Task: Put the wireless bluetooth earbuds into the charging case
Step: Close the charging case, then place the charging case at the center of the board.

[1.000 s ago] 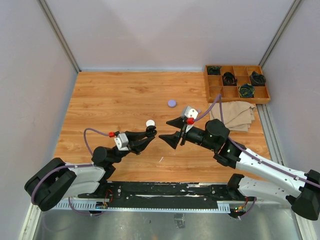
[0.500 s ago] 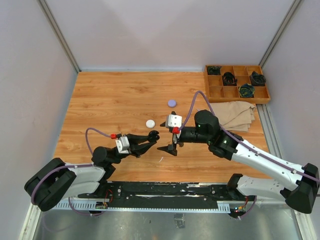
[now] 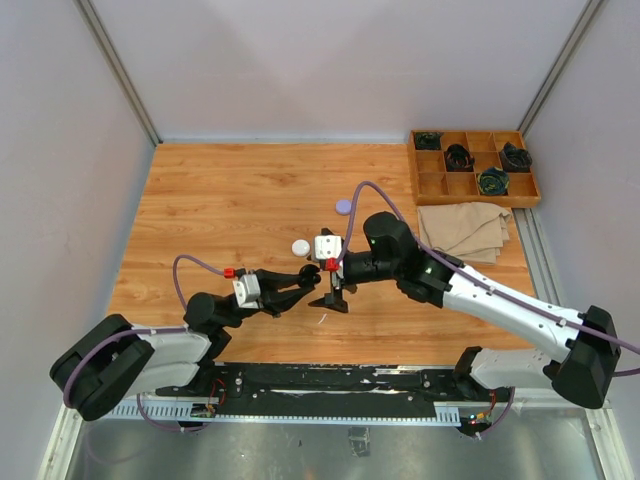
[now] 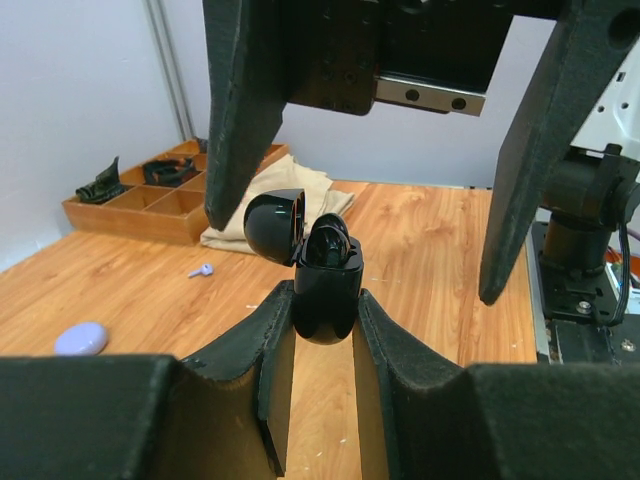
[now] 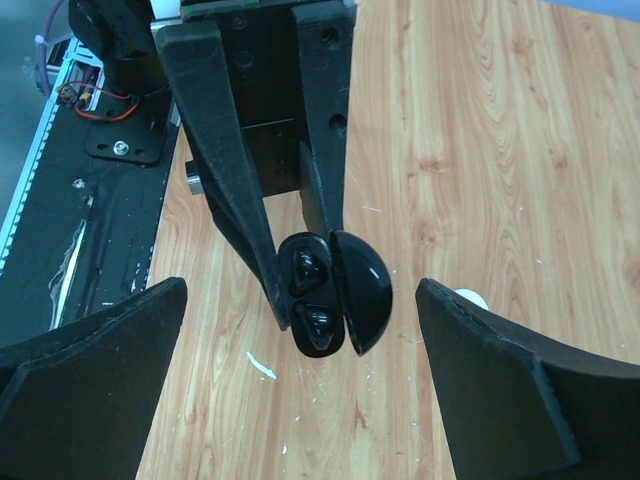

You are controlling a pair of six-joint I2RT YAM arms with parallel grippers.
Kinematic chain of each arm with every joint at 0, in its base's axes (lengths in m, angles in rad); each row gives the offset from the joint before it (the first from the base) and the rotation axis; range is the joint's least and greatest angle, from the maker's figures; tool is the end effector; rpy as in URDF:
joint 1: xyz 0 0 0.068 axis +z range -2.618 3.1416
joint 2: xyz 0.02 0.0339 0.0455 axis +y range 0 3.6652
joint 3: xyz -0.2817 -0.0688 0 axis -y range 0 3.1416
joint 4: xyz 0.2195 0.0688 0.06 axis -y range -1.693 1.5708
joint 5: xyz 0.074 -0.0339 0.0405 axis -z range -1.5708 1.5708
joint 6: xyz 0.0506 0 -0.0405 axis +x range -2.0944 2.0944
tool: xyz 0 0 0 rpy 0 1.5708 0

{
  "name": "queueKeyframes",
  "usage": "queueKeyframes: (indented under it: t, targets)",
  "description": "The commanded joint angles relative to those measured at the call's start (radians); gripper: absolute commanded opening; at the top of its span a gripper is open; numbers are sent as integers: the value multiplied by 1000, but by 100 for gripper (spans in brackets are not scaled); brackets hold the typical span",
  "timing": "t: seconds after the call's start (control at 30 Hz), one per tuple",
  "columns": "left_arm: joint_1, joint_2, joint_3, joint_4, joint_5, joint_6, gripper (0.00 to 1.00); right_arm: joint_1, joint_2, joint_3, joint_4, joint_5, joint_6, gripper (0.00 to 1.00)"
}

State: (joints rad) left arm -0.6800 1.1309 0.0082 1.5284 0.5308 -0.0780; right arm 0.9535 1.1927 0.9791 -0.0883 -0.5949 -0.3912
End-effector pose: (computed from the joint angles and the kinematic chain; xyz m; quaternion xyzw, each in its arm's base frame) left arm 0.1062 -0.1188 0.2430 0.3666 0.4421 -0.4322 0.6952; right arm 0.1238 0.2235 0.3529 -0.6155 0.4942 0.3840 0.4790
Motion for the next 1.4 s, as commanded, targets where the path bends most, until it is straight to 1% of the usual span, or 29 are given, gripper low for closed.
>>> queueKeyframes:
  t: [0.0,0.27,0.43,0.83,0.97,1.07,1.2,1.23,1.3,1.37]
  targets:
    - [3,9,-43,95,-30,-11,0,-7,13,36,-23,-58,-21,98]
    - [3,-2,-37,60,-67,-16,0,-7,14,34,-48,-100,-12,93]
    - [4,0,-24,22,-82,-19,0,-7,-8,26,-48,-90,-10,92]
    - [3,34,-10,9,-107,-27,0,-6,-51,10,-71,-42,0,91]
    - [4,40,-5,-1,-128,-43,0,-7,-91,-27,-29,100,40,91]
    - [4,43,20,-47,-161,-75,0,-7,-124,-71,31,217,82,91]
    - [4,74,83,-193,-251,-137,0,-7,-139,-106,60,369,141,91]
    - [3,77,100,-225,-278,-177,0,-7,-146,-114,59,433,158,91]
    - [5,77,121,-295,-328,-243,0,-7,-162,-137,67,510,188,91]
    - [5,66,156,-399,-365,-294,0,-7,-183,-174,85,583,229,91]
